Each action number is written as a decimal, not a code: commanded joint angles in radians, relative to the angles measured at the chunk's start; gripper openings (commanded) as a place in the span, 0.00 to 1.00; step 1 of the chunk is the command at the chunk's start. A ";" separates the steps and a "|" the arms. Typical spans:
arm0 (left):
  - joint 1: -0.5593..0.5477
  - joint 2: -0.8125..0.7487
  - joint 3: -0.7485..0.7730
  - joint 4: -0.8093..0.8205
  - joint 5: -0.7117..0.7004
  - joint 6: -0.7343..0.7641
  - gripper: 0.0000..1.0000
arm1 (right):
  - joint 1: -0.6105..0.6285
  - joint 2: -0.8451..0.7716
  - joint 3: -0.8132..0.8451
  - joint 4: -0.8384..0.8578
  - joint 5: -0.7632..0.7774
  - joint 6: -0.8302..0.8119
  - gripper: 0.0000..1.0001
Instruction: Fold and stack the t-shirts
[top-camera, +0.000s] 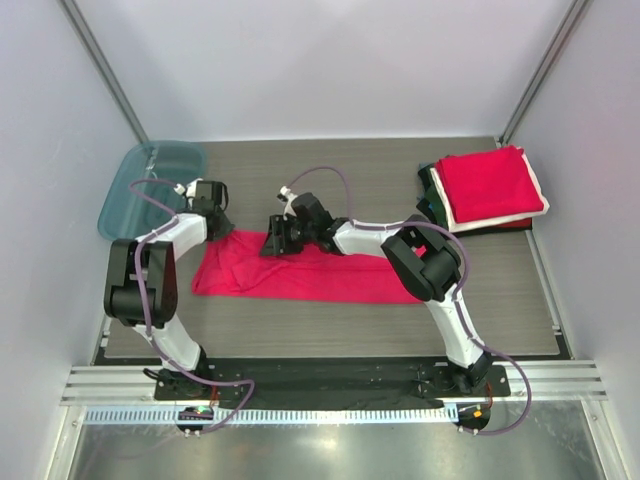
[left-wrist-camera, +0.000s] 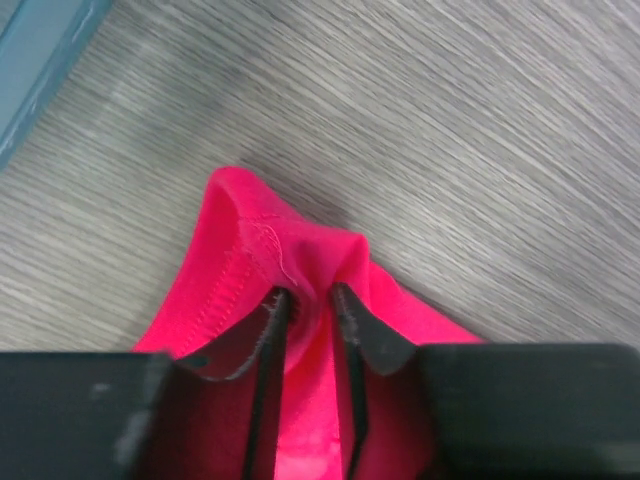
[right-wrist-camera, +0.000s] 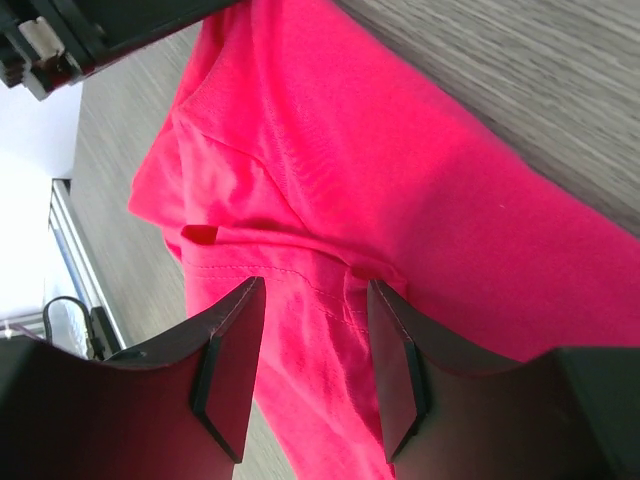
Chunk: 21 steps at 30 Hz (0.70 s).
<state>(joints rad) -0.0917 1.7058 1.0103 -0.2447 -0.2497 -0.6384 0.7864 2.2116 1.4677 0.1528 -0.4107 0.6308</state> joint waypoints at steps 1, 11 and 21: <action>0.013 0.031 0.042 -0.002 -0.002 0.029 0.20 | -0.001 -0.023 0.017 0.016 0.026 -0.031 0.51; 0.052 -0.028 -0.004 -0.005 -0.069 0.011 0.00 | -0.001 -0.096 0.011 0.005 0.072 -0.083 0.51; 0.052 -0.006 0.011 -0.008 -0.059 0.016 0.00 | -0.006 -0.017 0.060 -0.041 0.033 -0.077 0.51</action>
<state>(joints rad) -0.0498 1.7027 1.0073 -0.2642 -0.2932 -0.6239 0.7811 2.1872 1.4792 0.1081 -0.3580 0.5621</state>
